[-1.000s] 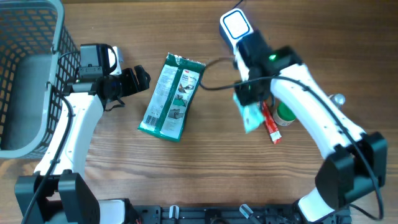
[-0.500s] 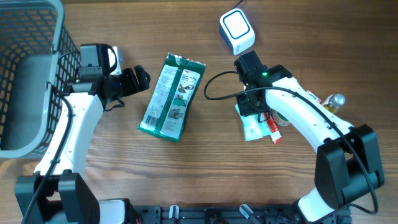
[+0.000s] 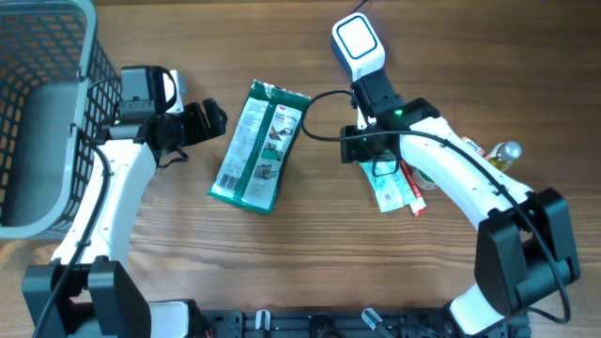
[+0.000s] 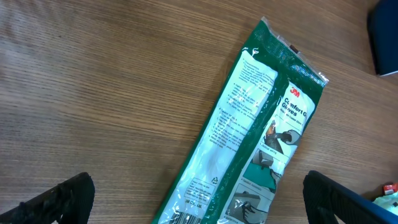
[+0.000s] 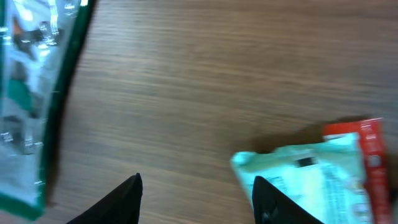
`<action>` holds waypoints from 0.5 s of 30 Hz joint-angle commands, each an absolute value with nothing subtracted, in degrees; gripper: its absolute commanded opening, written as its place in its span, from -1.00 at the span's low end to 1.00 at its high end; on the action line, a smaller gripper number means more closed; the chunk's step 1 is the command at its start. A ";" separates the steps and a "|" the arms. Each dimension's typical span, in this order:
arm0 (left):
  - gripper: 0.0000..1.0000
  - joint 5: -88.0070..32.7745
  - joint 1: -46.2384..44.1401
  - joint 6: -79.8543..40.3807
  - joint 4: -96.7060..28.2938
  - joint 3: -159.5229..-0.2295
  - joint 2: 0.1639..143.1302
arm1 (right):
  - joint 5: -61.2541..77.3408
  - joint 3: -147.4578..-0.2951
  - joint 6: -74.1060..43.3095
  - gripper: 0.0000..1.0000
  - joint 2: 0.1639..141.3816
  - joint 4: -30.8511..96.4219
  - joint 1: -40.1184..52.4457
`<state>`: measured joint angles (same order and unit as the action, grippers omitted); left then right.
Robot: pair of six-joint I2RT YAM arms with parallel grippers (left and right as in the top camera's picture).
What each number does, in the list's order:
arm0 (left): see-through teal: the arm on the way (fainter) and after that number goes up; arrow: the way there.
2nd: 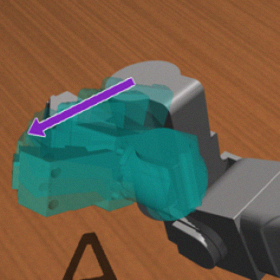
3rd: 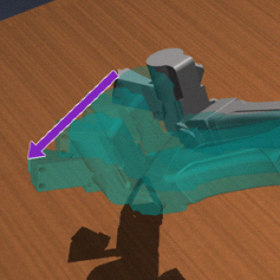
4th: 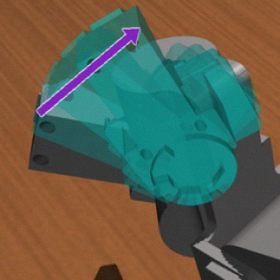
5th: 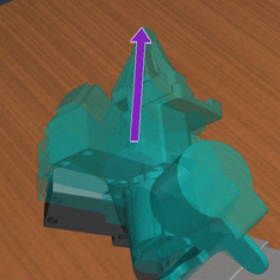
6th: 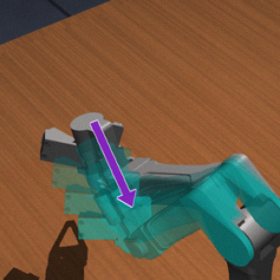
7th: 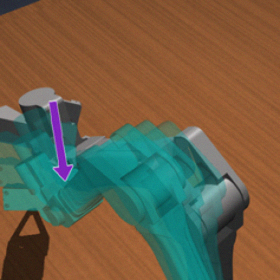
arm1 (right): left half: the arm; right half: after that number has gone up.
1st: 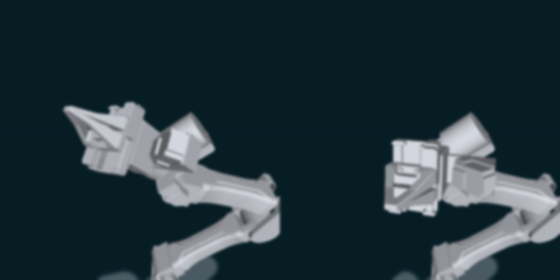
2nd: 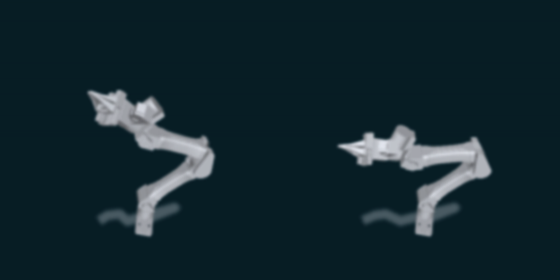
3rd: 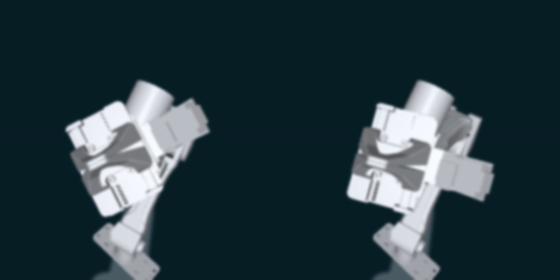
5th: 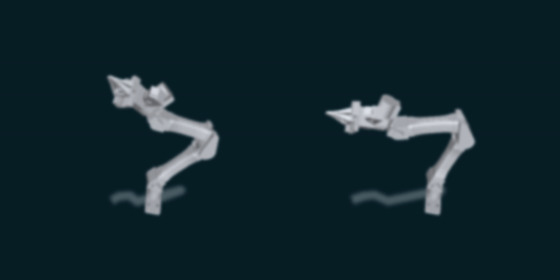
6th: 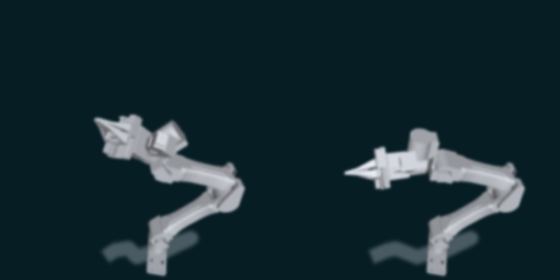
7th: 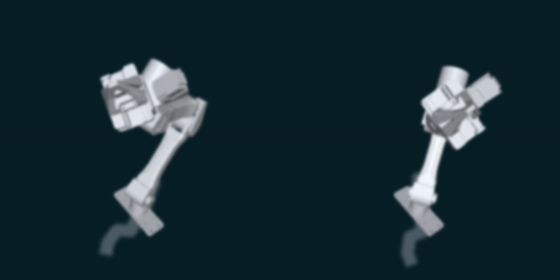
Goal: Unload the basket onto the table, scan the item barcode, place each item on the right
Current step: 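Move the right gripper back over the gloves package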
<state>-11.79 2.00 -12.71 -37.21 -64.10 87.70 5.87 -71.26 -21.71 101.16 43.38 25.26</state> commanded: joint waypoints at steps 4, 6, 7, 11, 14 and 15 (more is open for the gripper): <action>1.00 -10.81 2.42 -12.62 -36.97 -64.51 87.11 | 8.36 -70.74 -32.01 -0.03 101.93 42.24 28.91; 1.00 -10.81 2.42 -12.62 -36.97 -64.51 87.11 | 6.59 -70.74 -33.80 -0.03 101.93 42.22 30.11; 1.00 -10.81 2.42 -12.62 -36.97 -64.53 87.11 | 5.98 -70.74 -34.35 -0.03 101.93 42.15 30.65; 1.00 -10.81 2.42 -12.62 -36.97 -64.51 87.11 | 5.65 -70.74 -36.69 0.94 101.93 41.23 32.36; 1.00 -10.81 2.42 -12.62 -36.97 -64.53 87.11 | 6.07 -70.74 -36.99 0.99 101.93 40.60 33.43; 1.00 -10.81 2.42 -12.62 -36.97 -64.51 87.11 | 5.93 -70.74 -37.69 0.99 101.93 40.58 33.82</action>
<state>-11.79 2.00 -12.71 -37.21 -64.10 87.70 7.03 -71.26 -34.68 101.16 41.01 32.69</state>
